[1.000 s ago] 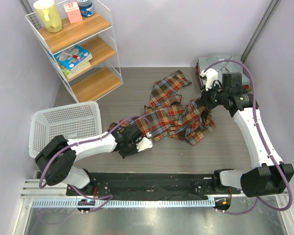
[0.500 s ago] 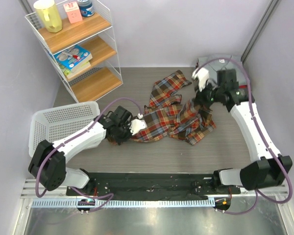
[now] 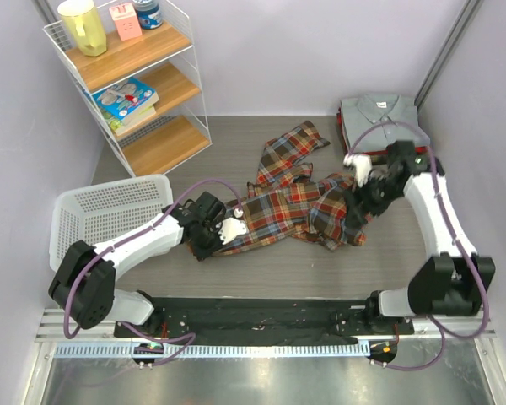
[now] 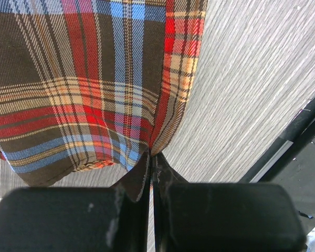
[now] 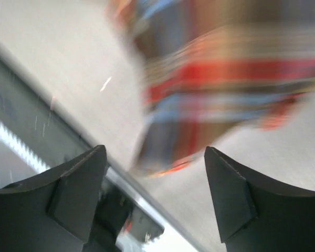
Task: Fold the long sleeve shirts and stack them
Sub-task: Flatten the shirt out
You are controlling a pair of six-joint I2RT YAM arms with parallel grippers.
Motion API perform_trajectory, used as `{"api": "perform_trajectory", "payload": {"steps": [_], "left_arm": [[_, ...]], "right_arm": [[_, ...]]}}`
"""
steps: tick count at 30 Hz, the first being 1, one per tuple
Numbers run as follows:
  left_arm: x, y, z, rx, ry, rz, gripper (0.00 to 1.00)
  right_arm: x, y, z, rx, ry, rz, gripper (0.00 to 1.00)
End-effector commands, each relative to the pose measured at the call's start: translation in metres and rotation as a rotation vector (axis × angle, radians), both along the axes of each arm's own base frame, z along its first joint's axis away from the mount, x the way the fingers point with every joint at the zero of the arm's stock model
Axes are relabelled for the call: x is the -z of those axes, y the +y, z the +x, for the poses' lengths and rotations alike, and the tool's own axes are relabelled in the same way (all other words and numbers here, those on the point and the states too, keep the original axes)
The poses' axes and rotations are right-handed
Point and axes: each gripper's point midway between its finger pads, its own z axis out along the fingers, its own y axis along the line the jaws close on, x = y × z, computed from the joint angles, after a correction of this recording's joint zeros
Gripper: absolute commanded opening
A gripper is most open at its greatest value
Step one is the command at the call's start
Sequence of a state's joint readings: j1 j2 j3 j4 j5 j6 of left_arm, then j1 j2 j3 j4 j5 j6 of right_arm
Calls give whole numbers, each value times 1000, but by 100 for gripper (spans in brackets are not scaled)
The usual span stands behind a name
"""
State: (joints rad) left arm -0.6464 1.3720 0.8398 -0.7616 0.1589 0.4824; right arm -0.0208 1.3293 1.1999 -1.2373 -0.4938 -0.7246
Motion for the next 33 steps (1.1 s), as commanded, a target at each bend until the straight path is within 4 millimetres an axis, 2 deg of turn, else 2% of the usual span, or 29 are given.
{"api": "perform_trajectory", "payload": {"steps": [1,2,4,5,6,8,12,15,19,20,23,29,30,33], "left_arm": [[-5,-7,3,15,-10,-31,0],[-5,-7,4,13,-11,-29,0],[-6,-8,4,11,-16,-35,0],[-5,-8,4,10,-15,-37,0],[-5,-8,4,5,-15,-39,0],[-3,-8,2,3,-6,-37,0],[-3,-8,2,1,-9,-43,0],[-3,-8,1,-1,-6,-44,0],[-3,-7,1,-2,-13,-42,0],[-4,-7,1,-1,-14,-43,0],[-2,-6,1,-2,-14,-41,0],[-2,-9,2,-2,-9,-49,0],[-1,-9,2,-1,-8,-48,0],[-2,-8,3,-3,-12,-41,0]], "right_arm": [[-25,-17,81,300,-47,158,79],[-15,-24,93,393,15,183,78],[-14,-33,117,459,9,186,76],[-3,-34,125,504,56,195,76],[-2,-37,135,521,53,195,74],[13,-41,146,581,100,185,74],[29,-52,173,654,97,165,74],[47,-58,184,695,123,140,73],[60,-56,187,711,165,151,61],[61,-55,187,710,173,158,48],[62,-50,185,706,193,185,37],[69,-48,180,718,237,185,39],[69,-48,181,716,236,186,29],[62,-47,184,706,219,199,10]]}}
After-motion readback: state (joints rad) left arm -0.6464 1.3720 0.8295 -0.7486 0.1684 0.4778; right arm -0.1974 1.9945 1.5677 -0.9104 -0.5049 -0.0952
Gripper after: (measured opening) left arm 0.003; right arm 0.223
